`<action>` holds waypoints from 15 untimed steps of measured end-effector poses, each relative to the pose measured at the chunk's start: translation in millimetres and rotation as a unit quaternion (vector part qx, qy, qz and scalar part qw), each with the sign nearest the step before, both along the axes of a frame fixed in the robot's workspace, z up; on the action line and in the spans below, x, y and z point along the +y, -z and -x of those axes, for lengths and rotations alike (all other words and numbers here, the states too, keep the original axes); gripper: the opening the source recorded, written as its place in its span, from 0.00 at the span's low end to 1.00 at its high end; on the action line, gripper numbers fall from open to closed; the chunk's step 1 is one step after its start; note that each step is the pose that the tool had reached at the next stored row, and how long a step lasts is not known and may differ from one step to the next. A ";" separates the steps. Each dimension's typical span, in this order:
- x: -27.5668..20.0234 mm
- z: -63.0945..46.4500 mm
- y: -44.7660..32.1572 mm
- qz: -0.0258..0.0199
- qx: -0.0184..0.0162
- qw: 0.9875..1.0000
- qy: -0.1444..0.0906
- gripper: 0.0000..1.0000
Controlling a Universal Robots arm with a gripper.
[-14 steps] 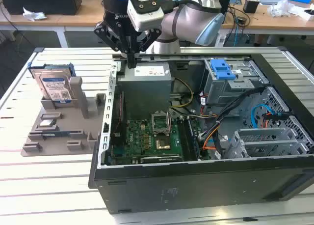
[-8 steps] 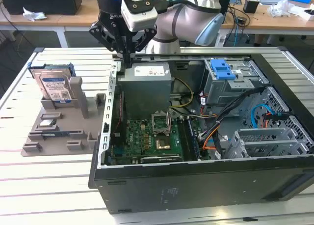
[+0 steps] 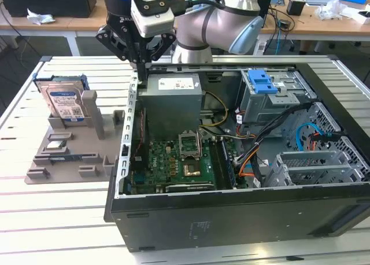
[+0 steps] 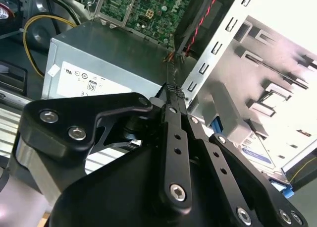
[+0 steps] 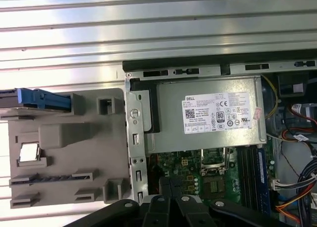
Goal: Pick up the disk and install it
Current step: 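Reach for the disk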
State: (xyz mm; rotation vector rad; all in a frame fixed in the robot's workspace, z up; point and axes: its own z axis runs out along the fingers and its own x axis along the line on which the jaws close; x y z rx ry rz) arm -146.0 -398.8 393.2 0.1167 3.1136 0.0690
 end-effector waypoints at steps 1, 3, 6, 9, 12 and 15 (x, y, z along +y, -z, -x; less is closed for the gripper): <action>0.0 1.6 0.0 0.000 0.000 1.000 0.000 0.11; 0.0 3.9 0.0 0.000 0.000 1.000 0.000 0.11; 0.0 8.0 -0.1 0.000 0.000 1.000 0.000 0.11; 0.0 12.4 -0.1 0.000 0.000 1.000 0.000 0.11; 0.0 16.3 0.0 0.000 0.000 1.000 0.000 0.11; 0.0 20.2 0.0 0.000 0.000 1.000 0.000 0.11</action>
